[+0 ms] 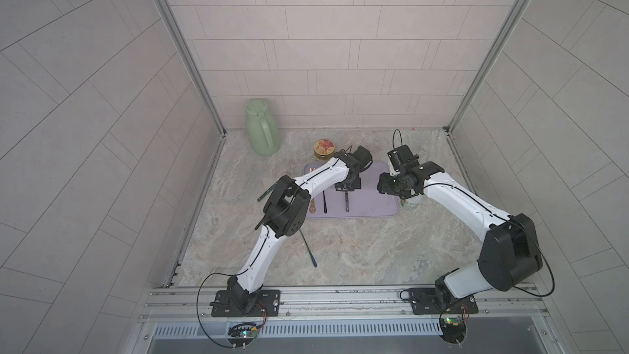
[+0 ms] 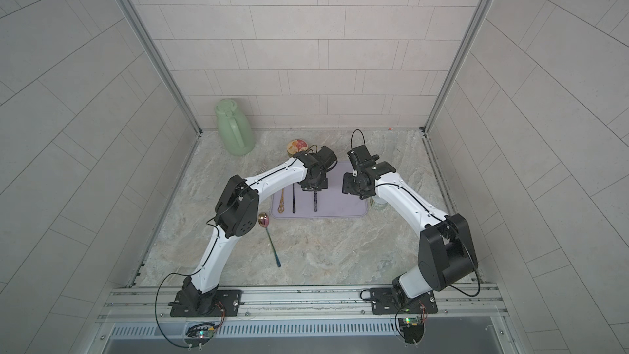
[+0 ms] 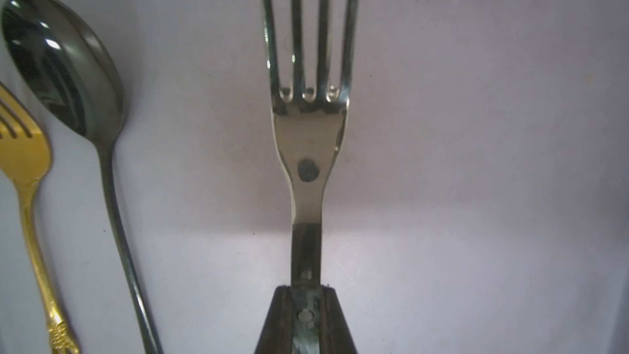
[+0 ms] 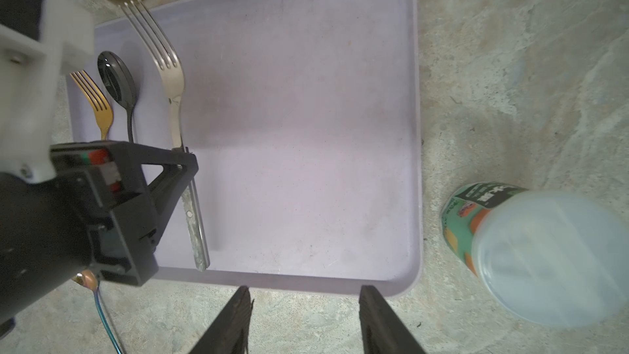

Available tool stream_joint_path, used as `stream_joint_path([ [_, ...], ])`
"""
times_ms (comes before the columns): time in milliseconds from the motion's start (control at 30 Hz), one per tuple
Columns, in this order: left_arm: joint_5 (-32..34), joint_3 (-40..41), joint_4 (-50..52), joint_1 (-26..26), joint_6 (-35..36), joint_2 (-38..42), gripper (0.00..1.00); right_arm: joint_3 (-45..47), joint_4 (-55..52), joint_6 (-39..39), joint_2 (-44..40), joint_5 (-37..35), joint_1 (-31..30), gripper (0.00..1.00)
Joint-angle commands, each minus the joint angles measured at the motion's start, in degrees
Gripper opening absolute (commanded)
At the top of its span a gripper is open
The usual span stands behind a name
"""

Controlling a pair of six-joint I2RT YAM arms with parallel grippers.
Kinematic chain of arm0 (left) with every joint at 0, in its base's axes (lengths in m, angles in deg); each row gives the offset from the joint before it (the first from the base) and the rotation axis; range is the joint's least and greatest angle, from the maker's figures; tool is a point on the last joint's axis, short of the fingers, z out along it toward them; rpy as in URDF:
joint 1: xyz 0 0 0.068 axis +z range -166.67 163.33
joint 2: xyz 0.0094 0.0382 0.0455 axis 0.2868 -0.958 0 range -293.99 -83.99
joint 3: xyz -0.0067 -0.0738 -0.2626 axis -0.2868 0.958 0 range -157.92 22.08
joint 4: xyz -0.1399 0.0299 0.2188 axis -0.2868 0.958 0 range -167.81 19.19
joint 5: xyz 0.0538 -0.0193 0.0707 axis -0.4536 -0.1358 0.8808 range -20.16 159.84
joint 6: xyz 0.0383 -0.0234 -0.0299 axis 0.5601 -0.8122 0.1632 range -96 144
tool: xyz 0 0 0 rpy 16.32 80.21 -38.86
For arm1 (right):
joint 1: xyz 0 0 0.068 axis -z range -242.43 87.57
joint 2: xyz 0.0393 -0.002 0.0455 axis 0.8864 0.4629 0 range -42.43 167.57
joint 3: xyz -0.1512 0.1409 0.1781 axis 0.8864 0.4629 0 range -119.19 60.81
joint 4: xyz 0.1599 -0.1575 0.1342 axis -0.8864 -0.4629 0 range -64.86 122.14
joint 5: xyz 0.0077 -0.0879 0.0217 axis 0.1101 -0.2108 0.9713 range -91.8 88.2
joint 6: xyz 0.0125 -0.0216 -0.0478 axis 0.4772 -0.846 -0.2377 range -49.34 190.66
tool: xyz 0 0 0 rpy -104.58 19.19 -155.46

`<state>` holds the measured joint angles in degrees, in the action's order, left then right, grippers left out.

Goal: Set the spoon and fork side by side
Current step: Place the fork on the tray.

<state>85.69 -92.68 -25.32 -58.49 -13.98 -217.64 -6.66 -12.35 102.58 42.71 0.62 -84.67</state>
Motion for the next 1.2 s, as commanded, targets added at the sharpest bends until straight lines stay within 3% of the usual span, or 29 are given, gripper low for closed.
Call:
stream_joint_path([
  [0, -0.6, -2.0, 2.1, 0.9, -0.9, -1.3, 0.11, 0.9, 0.0, -0.7, -2.4, -0.1, 0.2, 0.55],
  [500, -2.8, -2.0, 1.9, 3.0, -0.5, -4.1, 0.13, 2.1, 0.6, 0.3, -4.1, 2.1, 0.1, 0.56],
  [700, -3.7, -2.2, 2.8, 3.0, 0.3, -2.7, 0.32, 1.2, -0.2, 0.7, -4.0, 2.3, -0.6, 0.56],
  [800, -3.3, -1.3, 3.7, 3.0, 0.8, 0.6, 0.36, 0.4, -0.7, 1.3, -3.8, 1.9, -1.8, 0.56],
  [1000, -1.5, 8.2, 2.8, 3.7, 1.6, 13.0, 0.37, -0.9, 0.0, 4.0, -2.9, 0.5, -6.3, 0.56],
  [1167, -3.0, 26.5, -2.5, 7.7, 1.5, 26.7, 0.38, -2.3, 1.9, 6.8, 0.0, -1.8, -13.4, 0.56],
])
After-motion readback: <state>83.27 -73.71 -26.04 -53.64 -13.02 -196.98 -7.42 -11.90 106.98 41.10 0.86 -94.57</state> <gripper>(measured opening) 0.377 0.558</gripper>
